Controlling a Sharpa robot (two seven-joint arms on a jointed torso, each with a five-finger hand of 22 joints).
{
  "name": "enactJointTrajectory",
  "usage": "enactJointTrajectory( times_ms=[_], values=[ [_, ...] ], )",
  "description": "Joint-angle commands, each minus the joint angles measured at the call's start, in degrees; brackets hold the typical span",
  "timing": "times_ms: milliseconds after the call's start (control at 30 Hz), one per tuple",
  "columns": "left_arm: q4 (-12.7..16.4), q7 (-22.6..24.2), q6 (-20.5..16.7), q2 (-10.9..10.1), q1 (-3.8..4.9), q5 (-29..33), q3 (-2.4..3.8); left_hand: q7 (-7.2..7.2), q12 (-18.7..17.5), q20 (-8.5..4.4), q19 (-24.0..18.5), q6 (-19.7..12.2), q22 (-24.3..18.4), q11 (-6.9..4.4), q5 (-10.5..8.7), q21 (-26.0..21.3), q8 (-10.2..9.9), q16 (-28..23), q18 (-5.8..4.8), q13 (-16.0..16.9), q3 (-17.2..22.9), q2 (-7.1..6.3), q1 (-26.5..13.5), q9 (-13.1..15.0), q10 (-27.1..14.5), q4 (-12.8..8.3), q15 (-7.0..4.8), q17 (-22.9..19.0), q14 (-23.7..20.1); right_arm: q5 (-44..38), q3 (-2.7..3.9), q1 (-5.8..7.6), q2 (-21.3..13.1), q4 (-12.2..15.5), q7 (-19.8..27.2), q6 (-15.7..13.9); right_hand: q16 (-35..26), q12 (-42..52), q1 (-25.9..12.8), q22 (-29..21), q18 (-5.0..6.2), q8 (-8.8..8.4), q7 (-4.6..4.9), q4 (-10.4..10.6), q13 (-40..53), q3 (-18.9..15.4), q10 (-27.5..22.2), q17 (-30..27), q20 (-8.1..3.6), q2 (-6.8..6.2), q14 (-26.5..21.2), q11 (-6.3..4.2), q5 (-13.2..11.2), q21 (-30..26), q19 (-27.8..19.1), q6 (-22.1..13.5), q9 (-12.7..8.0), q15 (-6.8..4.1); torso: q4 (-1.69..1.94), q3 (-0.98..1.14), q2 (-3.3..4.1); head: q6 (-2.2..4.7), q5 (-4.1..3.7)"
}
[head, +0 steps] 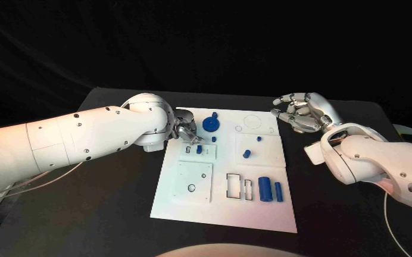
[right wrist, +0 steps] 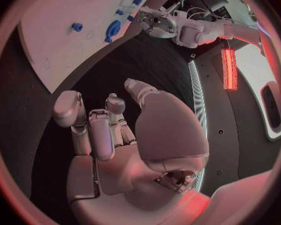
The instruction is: Assemble the parts on the task board
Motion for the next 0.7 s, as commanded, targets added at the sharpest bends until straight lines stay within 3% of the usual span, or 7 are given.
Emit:
enactJointTrajectory(
  times_ms=[33,67,167,233,267,467,700],
  values=[
    [0.47,0.50,-0.79,-0.50,0.37,3.97,0.63,0.31,-1.02,-0.05,-0.91,-0.94,3.02,0.16,-0.13,-0.63,-0.86,0.01,0.14,-1.17,-0.71,-0.07,1.22,-0.08,-1.25,0.12,-0.35,8.33,3.84,-0.58,0.01,-0.06,0.06,-0.12,0.54,0.34,-0.37,-0.12,-0.36,-0.05,1.19,0.29,-0.06,0.42,-0.06,-0.02,-0.38,-0.05,0.01,0.00,1.08,-0.10,0.03,-0.20,-0.43,-0.43,-0.07,-0.15,0.02,0.03,-0.07,0.25,0.03],
    [0.44,0.53,-0.82,-0.69,0.53,4.60,0.87,1.06,-3.10,0.17,-2.37,-2.54,0.84,0.75,-0.12,-1.76,-2.76,-0.07,0.61,-3.80,-1.33,-0.12,1.99,-0.91,-3.28,0.16,0.11,8.26,3.80,-0.58,0.01,-0.06,0.08,-0.17,0.53,0.34,-0.37,-0.12,-0.36,-0.05,1.19,0.29,-0.06,0.42,-0.06,-0.02,-0.38,-0.05,0.01,0.00,1.08,-0.10,0.03,-0.20,-0.43,-0.43,-0.07,-0.15,0.02,0.05,-0.08,0.26,0.02],
    [-0.11,0.70,-0.34,-1.04,1.05,5.59,1.42,2.33,-4.47,0.84,-2.73,-3.90,0.24,1.84,-0.09,-2.22,-6.22,-0.08,0.72,-5.65,-2.32,0.07,3.08,-3.22,-4.77,0.20,1.02,8.26,3.79,-0.58,0.01,-0.07,0.11,-0.28,0.51,0.35,-0.37,-0.12,-0.36,-0.05,1.19,0.29,-0.06,0.42,-0.06,-0.02,-0.38,-0.05,0.01,0.00,1.08,-0.10,0.03,-0.20,-0.43,-0.43,-0.07,-0.15,0.01,0.02,-0.03,0.41,0.01],
    [-1.12,0.94,0.18,-1.08,1.75,6.06,1.70,3.97,-5.47,1.81,-2.94,-5.91,-0.19,3.24,-0.12,-2.57,-10.58,-0.07,0.79,-7.14,-3.41,0.27,4.06,-6.61,-5.77,0.11,2.17,8.27,3.78,-0.58,0.01,-0.07,0.13,-0.34,0.50,0.35,-0.37,-0.12,-0.36,-0.05,1.19,0.29,-0.06,0.42,-0.06,-0.02,-0.38,-0.05,0.01,0.00,1.08,-0.10,0.03,-0.20,-0.43,-0.43,-0.07,-0.15,-0.01,0.03,0.01,0.53,0.00],
    [-1.78,1.03,0.36,-1.01,2.12,6.21,1.79,4.38,-5.48,2.07,-2.95,-6.62,-0.25,3.57,-0.09,-2.63,-11.80,-0.06,0.82,-7.28,-3.76,0.27,4.44,-7.62,-5.81,0.19,2.49,8.28,3.78,-0.58,0.01,-0.08,0.14,-0.37,0.49,0.36,-0.37,-0.12,-0.36,-0.05,1.19,0.29,-0.06,0.42,-0.06,-0.02,-0.38,-0.05,0.01,0.00,1.08,-0.10,0.03,-0.20,-0.43,-0.43,-0.07,-0.15,-0.02,0.00,0.05,0.58,0.00],
    [-6.04,1.37,1.50,0.49,3.50,4.62,2.00,4.87,-5.26,2.56,-2.84,-6.63,-0.12,4.06,-0.13,-2.61,-13.26,-0.04,0.81,-7.28,-4.97,0.28,4.60,-9.42,-5.76,0.27,2.94,8.28,3.76,-0.58,0.01,-0.08,0.23,-0.46,0.46,0.34,-0.37,-0.12,-0.36,-0.05,1.19,0.29,-0.06,0.42,-0.06,-0.02,-0.38,-0.05,0.01,0.00,1.08,-0.10,0.03,-0.20,-0.43,-0.43,-0.07,-0.15,-0.01,0.04,0.07,0.67,0.06],
    [-10.46,1.33,3.45,2.99,3.87,2.31,1.93,4.86,-5.14,2.70,-2.75,-6.11,0.01,4.09,-0.14,-2.57,-13.46,-0.03,0.79,-7.25,-5.74,0.54,4.24,-10.04,-5.72,0.31,3.01,8.28,3.76,-0.58,0.01,-0.09,0.33,-0.49,0.49,0.34,-0.38,-0.04,-0.43,-0.01,1.17,0.38,-0.07,0.53,-0.02,0.00,-0.30,-0.01,0.01,0.03,1.08,-0.10,0.06,-0.18,-0.37,-0.44,-0.07,-0.15,-0.02,-0.05,0.19,0.65,0.21]
  ],
)
